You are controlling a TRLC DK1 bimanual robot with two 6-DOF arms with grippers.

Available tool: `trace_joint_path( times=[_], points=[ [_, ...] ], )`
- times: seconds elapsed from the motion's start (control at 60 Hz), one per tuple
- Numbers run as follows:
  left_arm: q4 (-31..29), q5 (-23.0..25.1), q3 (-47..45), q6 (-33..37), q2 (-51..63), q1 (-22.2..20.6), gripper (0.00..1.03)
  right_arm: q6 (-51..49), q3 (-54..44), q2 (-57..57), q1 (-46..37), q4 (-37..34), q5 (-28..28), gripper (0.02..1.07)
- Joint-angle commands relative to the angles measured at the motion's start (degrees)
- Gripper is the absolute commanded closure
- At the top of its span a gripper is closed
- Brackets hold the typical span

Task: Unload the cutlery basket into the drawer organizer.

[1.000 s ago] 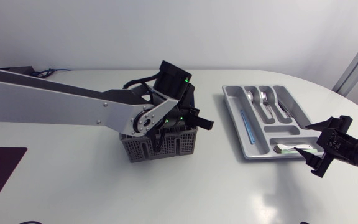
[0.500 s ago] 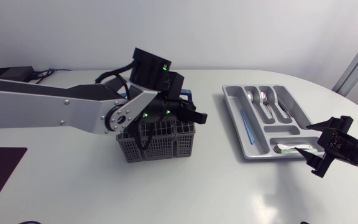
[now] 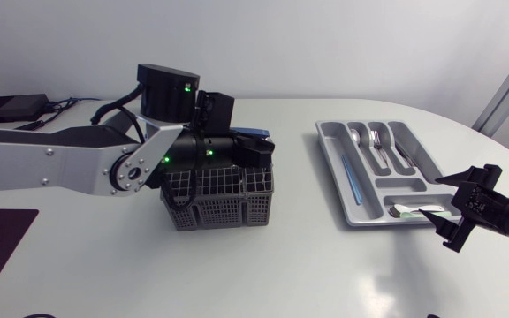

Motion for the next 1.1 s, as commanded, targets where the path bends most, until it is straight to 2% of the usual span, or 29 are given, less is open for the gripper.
trace_joint_path(
  times=[0.0,0.3,0.567,0.717,0.833,0.9,1.083],
  points=[
    [1.4,1.3,-1.2,-1.8,-2.0,0.2,1.00,-1.5,-1.0,1.3,-0.2,0.5,-0.3,0.14],
    [2.7,0.9,-1.6,0.7,-4.3,-4.3,1.00,-1.4,-0.9,1.2,-0.5,0.5,-0.3,0.14],
    [2.7,-5.6,-3.2,4.6,-10.7,-8.2,1.00,-1.0,-1.2,-0.7,-1.1,0.4,-1.8,0.14],
    [1.2,-6.5,-3.7,5.8,-14.6,-8.5,1.00,0.8,-2.4,-6.1,-1.1,-0.9,-4.5,0.14],
    [-1.7,-6.5,-2.6,6.9,-17.0,-8.3,1.00,2.0,-1.3,-9.9,-1.3,-5.8,-7.4,0.14],
    [-4.0,-6.0,-1.2,7.8,-17.2,-7.9,1.00,2.3,0.6,-11.9,-1.5,-10.9,-9.5,0.14],
    [-9.6,4.6,3.2,11.2,-14.3,-5.1,1.00,2.2,5.9,-14.7,-0.6,-25.4,-15.0,0.14]
  ],
)
